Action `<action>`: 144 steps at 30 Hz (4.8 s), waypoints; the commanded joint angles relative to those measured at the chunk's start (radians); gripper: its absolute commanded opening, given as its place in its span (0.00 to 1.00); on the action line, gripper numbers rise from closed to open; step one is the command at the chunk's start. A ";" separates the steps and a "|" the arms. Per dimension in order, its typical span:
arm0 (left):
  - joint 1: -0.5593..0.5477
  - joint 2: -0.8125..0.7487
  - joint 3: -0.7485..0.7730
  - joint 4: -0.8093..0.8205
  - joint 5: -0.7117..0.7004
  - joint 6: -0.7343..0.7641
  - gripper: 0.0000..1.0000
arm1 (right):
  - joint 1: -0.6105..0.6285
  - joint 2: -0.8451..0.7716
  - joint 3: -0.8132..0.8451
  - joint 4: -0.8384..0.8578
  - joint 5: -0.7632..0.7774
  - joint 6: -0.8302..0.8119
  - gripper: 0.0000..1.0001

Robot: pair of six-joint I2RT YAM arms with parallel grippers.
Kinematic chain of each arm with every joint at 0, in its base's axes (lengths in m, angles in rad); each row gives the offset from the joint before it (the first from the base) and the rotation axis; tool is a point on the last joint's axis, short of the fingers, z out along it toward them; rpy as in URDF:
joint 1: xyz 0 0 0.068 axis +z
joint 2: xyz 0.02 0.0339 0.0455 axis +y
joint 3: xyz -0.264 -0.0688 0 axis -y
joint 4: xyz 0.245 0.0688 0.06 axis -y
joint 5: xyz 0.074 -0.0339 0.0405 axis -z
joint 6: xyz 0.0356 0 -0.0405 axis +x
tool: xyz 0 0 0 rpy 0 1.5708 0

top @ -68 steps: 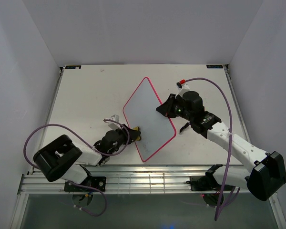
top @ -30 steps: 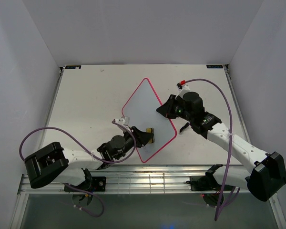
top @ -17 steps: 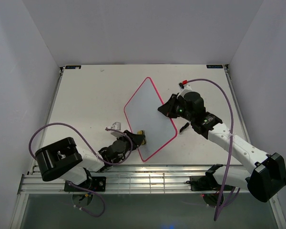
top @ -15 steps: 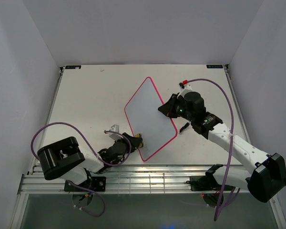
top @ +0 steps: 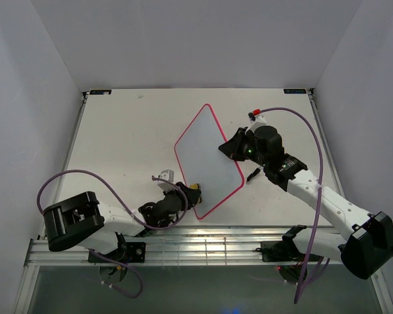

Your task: Erase the whiteboard

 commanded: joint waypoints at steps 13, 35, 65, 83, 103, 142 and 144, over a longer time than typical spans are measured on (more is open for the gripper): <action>-0.109 0.004 0.114 -0.107 0.183 -0.001 0.00 | 0.066 0.007 0.001 0.179 -0.114 0.083 0.08; -0.155 -0.016 0.091 -0.071 0.153 0.007 0.00 | 0.064 0.028 -0.005 0.182 -0.102 0.086 0.08; 0.058 0.007 -0.052 -0.094 0.145 -0.086 0.00 | 0.057 -0.013 -0.033 0.196 -0.140 0.103 0.08; -0.040 -0.078 0.137 -0.116 0.055 -0.008 0.00 | 0.057 -0.005 -0.027 0.170 -0.090 0.104 0.08; -0.121 -0.084 0.076 -0.146 0.082 -0.095 0.00 | 0.035 0.036 0.024 0.122 -0.012 0.040 0.08; 0.314 -0.056 0.027 -0.085 0.343 0.011 0.00 | 0.017 -0.002 -0.053 0.191 -0.199 0.027 0.08; 0.395 0.014 0.057 -0.042 0.395 0.024 0.00 | 0.018 -0.005 -0.059 0.201 -0.214 0.029 0.08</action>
